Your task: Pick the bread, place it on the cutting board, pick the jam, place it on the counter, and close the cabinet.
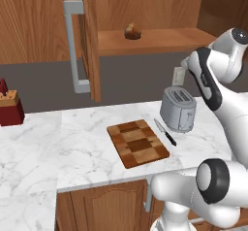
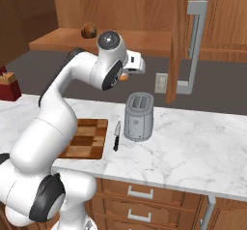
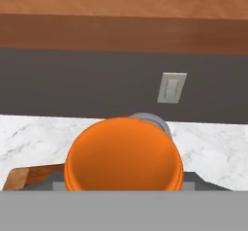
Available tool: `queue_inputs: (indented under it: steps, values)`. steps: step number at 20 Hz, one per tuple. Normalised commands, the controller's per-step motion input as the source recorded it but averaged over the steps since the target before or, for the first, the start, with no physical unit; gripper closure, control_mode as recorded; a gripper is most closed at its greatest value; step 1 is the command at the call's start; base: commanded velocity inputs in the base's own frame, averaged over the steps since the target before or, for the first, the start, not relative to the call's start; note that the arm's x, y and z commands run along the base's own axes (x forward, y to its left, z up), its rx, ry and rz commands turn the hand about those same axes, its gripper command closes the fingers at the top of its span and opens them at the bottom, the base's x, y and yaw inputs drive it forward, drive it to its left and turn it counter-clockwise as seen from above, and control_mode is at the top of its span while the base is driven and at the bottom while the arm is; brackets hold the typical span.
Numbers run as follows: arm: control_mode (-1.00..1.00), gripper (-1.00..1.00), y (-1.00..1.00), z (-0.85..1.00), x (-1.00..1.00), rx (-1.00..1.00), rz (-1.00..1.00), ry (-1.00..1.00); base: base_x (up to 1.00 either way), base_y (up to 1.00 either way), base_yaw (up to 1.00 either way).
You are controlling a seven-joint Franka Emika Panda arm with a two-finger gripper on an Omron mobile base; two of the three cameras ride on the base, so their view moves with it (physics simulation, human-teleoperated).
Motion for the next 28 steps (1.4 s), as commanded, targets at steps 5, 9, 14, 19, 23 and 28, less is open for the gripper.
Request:
queue_inputs:
  steps: [5,9,14,19,23,28]
  values:
    - [-1.0,1.0,-0.21,-0.33,0.0,0.0,0.0,0.0,0.0,0.0,0.0]
    - [-1.0,1.0,-0.23,-0.32,0.0,0.0,0.0,0.0,0.0,0.0,0.0]
    - [-1.0,1.0,-0.18,-0.33,0.0,0.0,0.0,0.0,0.0,0.0,0.0]
    - [-1.0,1.0,-0.25,-0.37,0.0,0.0,0.0,0.0,0.0,0.0,0.0]
    - [-1.0,1.0,-0.31,-0.36,0.0,0.0,0.0,0.0,0.0,0.0,0.0]
    - [-1.0,1.0,-0.32,-0.34,0.0,0.0,0.0,0.0,0.0,0.0,0.0]
